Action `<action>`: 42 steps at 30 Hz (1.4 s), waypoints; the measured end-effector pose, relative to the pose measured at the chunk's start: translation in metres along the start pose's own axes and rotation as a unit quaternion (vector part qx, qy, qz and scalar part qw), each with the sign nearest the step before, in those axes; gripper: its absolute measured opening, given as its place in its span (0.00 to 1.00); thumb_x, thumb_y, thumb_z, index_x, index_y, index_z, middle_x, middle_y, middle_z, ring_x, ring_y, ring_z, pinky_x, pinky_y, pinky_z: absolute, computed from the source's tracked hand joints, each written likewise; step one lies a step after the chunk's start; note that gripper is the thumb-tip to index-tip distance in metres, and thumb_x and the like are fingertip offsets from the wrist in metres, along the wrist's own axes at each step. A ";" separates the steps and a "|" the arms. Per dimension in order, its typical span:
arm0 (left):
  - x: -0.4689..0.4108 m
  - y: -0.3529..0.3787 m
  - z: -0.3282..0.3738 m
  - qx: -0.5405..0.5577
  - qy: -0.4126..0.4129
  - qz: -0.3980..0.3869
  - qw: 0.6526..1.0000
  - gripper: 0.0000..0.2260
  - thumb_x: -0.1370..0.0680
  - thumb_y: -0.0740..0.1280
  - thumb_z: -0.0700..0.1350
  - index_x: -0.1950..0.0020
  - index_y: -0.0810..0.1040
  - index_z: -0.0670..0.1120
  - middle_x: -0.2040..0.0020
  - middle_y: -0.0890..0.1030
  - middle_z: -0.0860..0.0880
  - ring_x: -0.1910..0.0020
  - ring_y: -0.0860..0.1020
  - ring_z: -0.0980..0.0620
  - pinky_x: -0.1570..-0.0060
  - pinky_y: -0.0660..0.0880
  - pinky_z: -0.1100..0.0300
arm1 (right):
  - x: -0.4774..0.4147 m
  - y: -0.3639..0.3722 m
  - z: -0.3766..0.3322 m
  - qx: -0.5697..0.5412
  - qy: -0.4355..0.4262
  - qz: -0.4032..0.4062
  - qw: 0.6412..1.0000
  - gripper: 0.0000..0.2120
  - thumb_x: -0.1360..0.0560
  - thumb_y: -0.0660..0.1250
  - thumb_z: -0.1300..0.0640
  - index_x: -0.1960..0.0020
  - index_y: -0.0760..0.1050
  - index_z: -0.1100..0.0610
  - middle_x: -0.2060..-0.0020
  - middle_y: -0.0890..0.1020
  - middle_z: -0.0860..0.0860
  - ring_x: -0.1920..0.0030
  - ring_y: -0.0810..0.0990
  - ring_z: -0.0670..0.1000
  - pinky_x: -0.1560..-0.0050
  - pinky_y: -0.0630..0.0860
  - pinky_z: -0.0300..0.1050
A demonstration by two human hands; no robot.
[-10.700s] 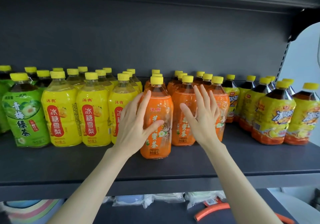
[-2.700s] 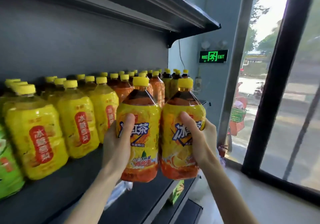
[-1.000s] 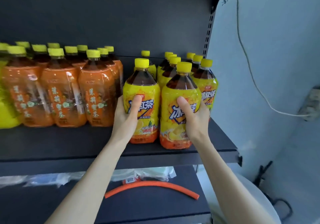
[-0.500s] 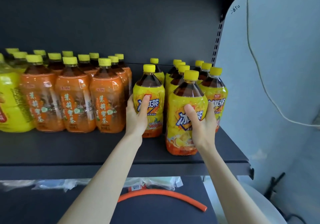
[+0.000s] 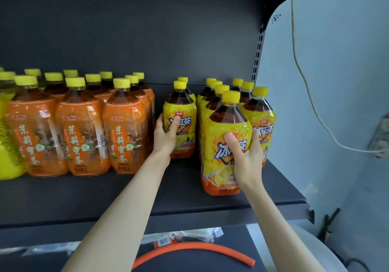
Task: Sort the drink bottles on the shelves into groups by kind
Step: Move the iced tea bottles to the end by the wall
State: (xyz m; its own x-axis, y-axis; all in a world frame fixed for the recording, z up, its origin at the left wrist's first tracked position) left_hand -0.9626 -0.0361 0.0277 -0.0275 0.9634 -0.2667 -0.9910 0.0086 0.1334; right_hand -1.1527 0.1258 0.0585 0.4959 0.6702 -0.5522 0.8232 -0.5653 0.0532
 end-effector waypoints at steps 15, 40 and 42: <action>-0.017 0.012 -0.005 0.016 0.016 0.002 1.000 0.27 0.22 0.64 0.53 0.26 0.61 0.49 0.36 0.75 0.47 0.42 0.75 0.51 0.57 0.74 0.65 | -0.004 0.002 0.007 -0.018 -0.009 0.003 1.000 0.23 0.39 0.68 0.34 0.48 0.71 0.44 0.50 0.82 0.50 0.50 0.82 0.48 0.51 0.80 0.42; 0.112 -0.001 0.056 0.023 0.140 -0.019 0.990 0.30 0.26 0.57 0.62 0.29 0.61 0.48 0.47 0.76 0.61 0.49 0.78 0.65 0.53 0.76 0.67 | 0.025 0.061 -0.017 0.045 -0.041 -0.062 0.996 0.22 0.27 0.53 0.34 0.46 0.69 0.51 0.51 0.77 0.46 0.48 0.75 0.48 0.43 0.72 0.54; 0.110 -0.005 0.058 0.020 0.145 -0.005 0.989 0.35 0.32 0.61 0.65 0.29 0.61 0.49 0.50 0.77 0.62 0.51 0.79 0.66 0.56 0.77 0.66 | 0.022 0.056 -0.024 0.130 -0.082 -0.069 0.986 0.21 0.25 0.46 0.39 0.50 0.69 0.53 0.53 0.73 0.44 0.49 0.69 0.48 0.41 0.68 0.53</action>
State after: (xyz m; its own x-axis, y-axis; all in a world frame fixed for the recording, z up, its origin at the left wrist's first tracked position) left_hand -0.9530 0.0855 0.0528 -0.0595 0.8461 -0.5297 -0.9857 0.0341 0.1652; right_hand -1.0890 0.1202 0.0690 0.3147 0.6748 -0.6676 0.7701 -0.5926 -0.2360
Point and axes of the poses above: each hand's wrist, its own x-axis away from the middle knuckle, its own y-axis out of the palm, z = x × y, the point moved 10 cm from there along -x, towards the middle knuckle
